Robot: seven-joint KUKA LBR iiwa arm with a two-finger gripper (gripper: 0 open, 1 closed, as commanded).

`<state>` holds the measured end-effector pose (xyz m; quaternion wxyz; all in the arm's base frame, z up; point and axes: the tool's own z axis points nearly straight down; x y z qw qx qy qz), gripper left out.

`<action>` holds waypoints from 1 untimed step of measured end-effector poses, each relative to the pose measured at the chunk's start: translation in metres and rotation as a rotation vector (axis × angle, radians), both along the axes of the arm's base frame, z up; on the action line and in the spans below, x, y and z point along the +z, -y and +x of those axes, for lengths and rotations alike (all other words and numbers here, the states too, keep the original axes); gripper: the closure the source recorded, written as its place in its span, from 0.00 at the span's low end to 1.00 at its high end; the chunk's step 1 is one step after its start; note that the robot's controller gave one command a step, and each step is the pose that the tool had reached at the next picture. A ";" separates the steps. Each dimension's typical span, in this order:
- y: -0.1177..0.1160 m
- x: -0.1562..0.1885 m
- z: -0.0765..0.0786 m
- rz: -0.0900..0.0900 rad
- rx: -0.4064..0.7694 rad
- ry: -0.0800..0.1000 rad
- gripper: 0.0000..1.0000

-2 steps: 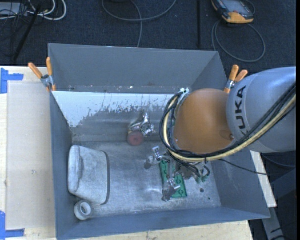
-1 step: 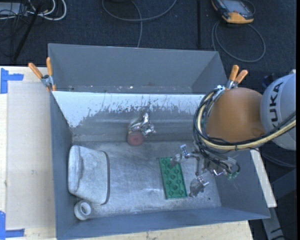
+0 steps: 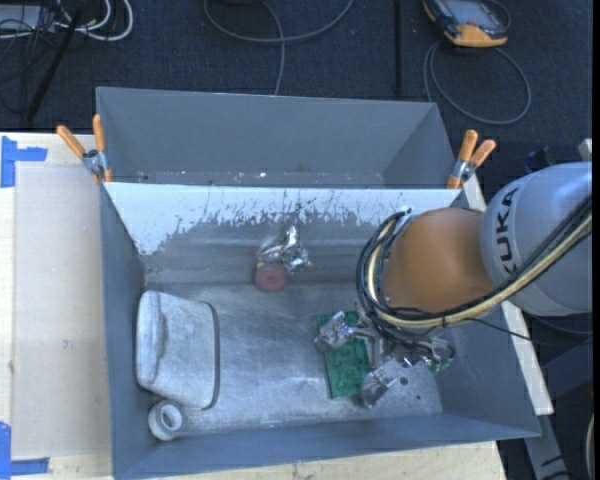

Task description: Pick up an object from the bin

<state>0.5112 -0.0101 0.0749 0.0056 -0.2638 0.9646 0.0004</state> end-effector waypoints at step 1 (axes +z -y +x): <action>0.001 0.001 -0.001 -0.002 -0.003 -0.003 1.00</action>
Offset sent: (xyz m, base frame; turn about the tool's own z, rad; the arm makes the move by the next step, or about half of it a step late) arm 0.0000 0.0000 0.0000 0.0000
